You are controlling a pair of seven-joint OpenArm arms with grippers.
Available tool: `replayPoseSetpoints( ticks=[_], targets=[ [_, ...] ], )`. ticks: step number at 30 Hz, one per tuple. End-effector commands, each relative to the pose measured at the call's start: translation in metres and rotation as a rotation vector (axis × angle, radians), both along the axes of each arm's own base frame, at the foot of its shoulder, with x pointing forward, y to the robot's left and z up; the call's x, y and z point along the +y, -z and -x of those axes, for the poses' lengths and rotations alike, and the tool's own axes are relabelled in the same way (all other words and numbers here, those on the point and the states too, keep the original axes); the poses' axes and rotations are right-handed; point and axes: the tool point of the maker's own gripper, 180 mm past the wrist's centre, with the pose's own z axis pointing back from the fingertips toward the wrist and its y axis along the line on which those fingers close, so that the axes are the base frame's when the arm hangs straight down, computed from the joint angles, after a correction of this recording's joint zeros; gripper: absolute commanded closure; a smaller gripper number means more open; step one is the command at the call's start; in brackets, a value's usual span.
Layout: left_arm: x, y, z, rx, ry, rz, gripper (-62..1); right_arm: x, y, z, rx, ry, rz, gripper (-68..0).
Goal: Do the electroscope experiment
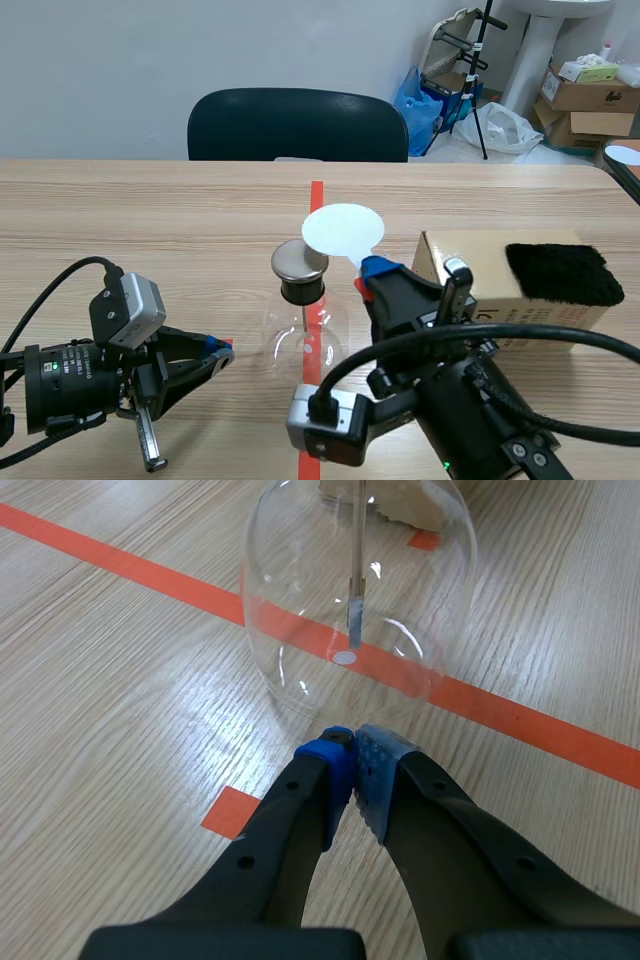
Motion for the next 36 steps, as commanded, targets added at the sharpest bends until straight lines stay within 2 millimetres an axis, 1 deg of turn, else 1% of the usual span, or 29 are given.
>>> replayPoseSetpoints(
  ticks=[1,6,13,36],
  targets=[
    [-0.004,-0.013,-0.007,-0.036,0.0,0.035,-3.2,0.002,-0.007,-0.003,-0.032,-0.023,0.0,-1.1],
    [-0.004,-0.013,-0.007,-0.036,0.0,0.035,-3.2,0.013,-0.006,0.005,-0.027,-0.097,0.006,-1.1],
    [-0.004,-0.013,-0.007,-0.036,0.0,0.035,-3.2,0.02,-0.005,0.011,-0.025,-0.151,0.01,-1.1],
    [-0.004,-0.013,-0.007,-0.036,0.0,0.035,-3.2,0.021,-0.005,0.011,-0.022,-0.156,0.011,-1.1]
  ],
)
